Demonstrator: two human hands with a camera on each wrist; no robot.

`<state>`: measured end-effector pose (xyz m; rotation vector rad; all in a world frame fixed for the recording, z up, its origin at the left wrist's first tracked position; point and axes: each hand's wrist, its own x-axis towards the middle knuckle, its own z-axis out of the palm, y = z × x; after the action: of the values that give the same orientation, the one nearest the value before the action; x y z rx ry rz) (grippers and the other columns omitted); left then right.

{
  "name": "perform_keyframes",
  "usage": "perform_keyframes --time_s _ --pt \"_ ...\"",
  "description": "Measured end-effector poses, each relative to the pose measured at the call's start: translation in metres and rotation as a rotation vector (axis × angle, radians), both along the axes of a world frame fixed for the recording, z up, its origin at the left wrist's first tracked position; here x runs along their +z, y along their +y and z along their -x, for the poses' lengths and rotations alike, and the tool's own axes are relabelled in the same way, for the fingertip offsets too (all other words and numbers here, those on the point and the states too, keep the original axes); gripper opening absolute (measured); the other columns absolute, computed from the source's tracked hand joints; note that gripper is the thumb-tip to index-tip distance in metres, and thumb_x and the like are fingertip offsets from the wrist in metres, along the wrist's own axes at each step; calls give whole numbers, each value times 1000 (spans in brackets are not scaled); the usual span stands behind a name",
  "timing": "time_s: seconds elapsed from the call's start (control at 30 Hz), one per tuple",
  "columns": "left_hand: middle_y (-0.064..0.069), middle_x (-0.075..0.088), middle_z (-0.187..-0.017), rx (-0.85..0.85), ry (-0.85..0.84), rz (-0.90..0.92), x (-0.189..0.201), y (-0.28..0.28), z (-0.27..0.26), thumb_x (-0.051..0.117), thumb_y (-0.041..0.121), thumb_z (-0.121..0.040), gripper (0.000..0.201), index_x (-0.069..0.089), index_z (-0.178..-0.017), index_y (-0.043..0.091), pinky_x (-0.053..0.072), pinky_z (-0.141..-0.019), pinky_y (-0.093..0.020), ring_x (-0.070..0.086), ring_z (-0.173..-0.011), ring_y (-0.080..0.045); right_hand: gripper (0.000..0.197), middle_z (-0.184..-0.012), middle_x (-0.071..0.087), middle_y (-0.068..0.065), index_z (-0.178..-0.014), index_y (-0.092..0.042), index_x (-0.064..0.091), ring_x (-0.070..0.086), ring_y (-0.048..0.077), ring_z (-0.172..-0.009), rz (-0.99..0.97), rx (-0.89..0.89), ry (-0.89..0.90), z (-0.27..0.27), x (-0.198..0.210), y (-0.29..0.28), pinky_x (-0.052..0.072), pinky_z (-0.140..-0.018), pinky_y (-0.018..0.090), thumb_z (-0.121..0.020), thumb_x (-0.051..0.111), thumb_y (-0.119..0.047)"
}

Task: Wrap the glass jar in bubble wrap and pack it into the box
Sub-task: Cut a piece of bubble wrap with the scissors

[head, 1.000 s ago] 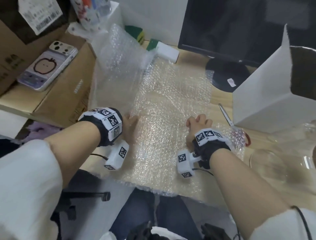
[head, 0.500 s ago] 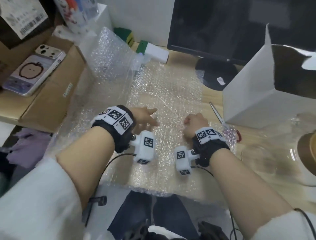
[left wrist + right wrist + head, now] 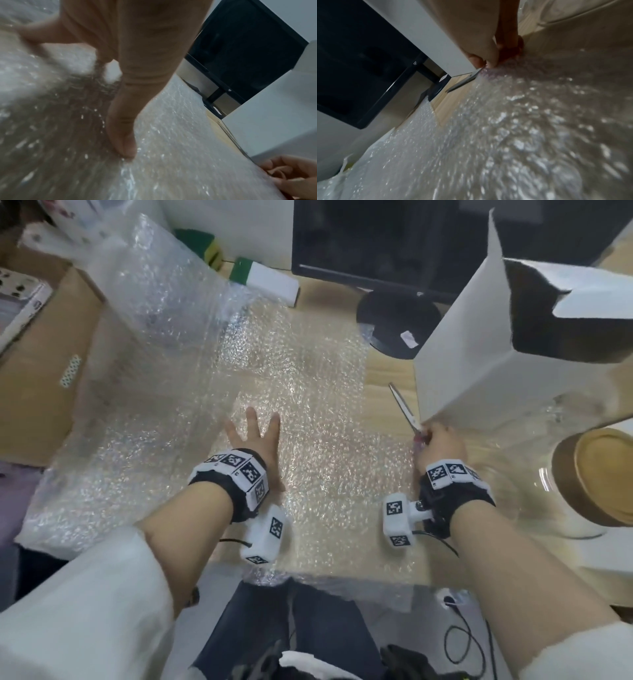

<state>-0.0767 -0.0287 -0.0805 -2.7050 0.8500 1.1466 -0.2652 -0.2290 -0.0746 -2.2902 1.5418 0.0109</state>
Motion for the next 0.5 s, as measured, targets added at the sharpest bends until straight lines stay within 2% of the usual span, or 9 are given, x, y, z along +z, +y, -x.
perform_keyframes --time_s 0.07,0.2,0.37,0.43,0.5 --pt "4 -35 -150 3 2 11 2 3 -3 81 19 -62 129 -17 -141 43 22 -105 -68 -28 -136 -43 19 -103 63 19 -105 -5 59 56 36 -96 -35 -26 27 2 2 0 43 -79 36 -89 53 -12" --pt "5 -32 -151 -59 -12 -11 7 13 -9 80 14 -61 128 -15 -141 45 23 -103 -66 -25 -138 -42 18 -100 66 17 -103 -7 59 59 36 -93 -23 -19 64 7 5 0 48 -79 39 -86 56 -10" --pt "7 -30 -152 -144 -32 -58 13 18 -18 81 16 -57 130 -14 -141 46 26 -107 -59 -20 -141 -38 14 -94 68 16 -97 -11 61 60 35 -87 -2 42 160 8 11 5 45 -70 35 -86 57 -20" --pt "6 -28 -153 -186 -55 -43 5 22 -27 80 19 -56 129 -13 -141 46 23 -109 -59 -16 -142 -38 21 -95 68 15 -103 -14 58 61 35 -85 -28 36 132 6 13 7 49 -71 36 -85 59 -25" --pt "0 -24 -155 -229 -123 -17 -2 25 -32 79 25 -56 126 -11 -142 44 21 -112 -60 -11 -143 -39 35 -99 68 10 -116 -16 52 60 31 -78 -138 -30 59 3 17 8 48 -63 31 -84 62 -25"
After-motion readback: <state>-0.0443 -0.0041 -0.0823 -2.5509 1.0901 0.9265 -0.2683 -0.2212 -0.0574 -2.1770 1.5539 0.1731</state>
